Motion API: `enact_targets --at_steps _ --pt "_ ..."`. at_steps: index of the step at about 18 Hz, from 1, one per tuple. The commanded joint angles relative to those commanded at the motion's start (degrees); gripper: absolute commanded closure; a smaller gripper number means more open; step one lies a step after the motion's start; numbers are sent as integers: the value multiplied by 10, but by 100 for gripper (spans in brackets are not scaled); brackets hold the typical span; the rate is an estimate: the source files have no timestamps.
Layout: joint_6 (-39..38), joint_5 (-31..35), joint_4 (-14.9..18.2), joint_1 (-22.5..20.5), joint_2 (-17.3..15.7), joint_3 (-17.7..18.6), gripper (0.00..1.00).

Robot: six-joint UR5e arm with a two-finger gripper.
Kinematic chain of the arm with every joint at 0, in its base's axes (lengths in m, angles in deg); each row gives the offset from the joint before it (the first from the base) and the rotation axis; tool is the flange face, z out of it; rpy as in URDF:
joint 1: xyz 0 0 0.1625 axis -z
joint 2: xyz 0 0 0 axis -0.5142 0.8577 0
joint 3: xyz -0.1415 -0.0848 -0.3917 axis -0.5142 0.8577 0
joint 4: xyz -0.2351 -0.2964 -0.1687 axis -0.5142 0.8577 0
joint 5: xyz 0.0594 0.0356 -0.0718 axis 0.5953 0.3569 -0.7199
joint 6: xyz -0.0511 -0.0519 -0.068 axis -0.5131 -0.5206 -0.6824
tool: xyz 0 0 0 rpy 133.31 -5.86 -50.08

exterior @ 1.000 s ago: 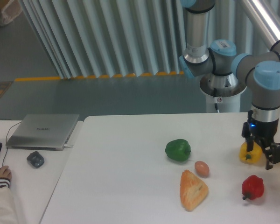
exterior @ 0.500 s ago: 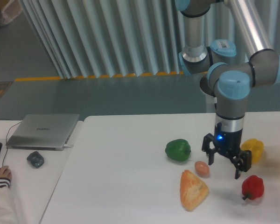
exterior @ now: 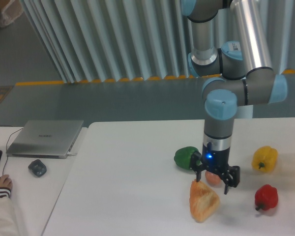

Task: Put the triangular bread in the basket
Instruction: 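Close the gripper on the triangular bread slice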

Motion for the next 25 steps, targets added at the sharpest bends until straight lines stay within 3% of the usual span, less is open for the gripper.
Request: enact_targets --at_steps 8,13,21,25 --pt "11 4 0 12 35 -14 0" --pt "57 10 1 8 54 -21 0" --pt "66 28 2 6 57 -18 0" --pt "65 29 2 11 67 -15 19"
